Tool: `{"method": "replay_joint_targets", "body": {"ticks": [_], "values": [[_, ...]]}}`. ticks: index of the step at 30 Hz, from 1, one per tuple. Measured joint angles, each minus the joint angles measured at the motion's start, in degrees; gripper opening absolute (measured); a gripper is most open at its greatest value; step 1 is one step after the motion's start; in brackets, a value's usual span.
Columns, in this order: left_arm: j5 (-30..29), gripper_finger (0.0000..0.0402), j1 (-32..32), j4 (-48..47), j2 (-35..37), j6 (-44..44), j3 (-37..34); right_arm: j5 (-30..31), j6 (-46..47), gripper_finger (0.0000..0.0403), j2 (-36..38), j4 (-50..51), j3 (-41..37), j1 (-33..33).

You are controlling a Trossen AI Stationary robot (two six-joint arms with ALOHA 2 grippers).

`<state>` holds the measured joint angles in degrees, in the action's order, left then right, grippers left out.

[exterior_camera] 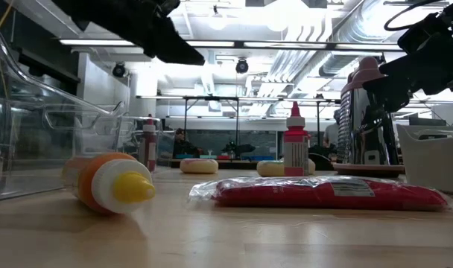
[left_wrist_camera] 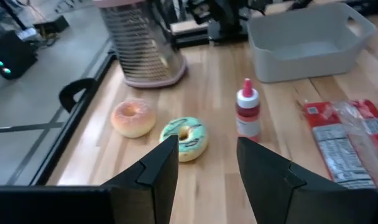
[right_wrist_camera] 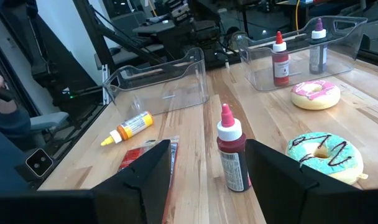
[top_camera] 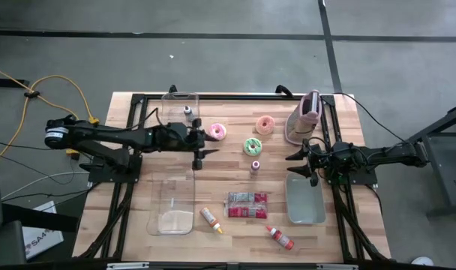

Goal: Pick & Place Food Item
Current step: Put the pink food coloring bottle into the top transparent bin

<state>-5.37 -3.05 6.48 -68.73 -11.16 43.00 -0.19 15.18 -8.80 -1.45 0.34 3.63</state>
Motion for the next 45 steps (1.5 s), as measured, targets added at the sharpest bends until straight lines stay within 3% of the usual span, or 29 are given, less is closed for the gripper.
{"method": "replay_joint_targets", "body": {"ticks": [13, 19, 27, 40, 45], "values": [[-0.8, 0.0157, 7.7, -4.6, 0.1, 2.8, 1.2, 0.0, 0.0, 0.0193, 0.0, 0.0, 0.0, 0.0], [-0.8, 0.0157, 7.9, -14.0, -0.8, 6.5, 6.3, 0.0, 0.0, 0.0193, 0.0, 0.0, 0.0, 0.0], [-0.8, 0.0157, 8.5, -23.5, -5.0, 2.7, 11.8, 0.0, 0.0, 0.0193, 0.0, 0.0, 0.0, 0.0], [-0.7, 0.0157, 12.6, -25.9, -10.5, 4.7, 12.9, 0.0, 0.0, 0.0193, 0.0, 0.0, 0.0, 0.0], [1.9, 0.0157, 12.7, -25.7, -13.6, 5.2, 13.8, 0.0, 0.0, 0.0193, 0.0, 0.0, 0.0, 0.0]]}}
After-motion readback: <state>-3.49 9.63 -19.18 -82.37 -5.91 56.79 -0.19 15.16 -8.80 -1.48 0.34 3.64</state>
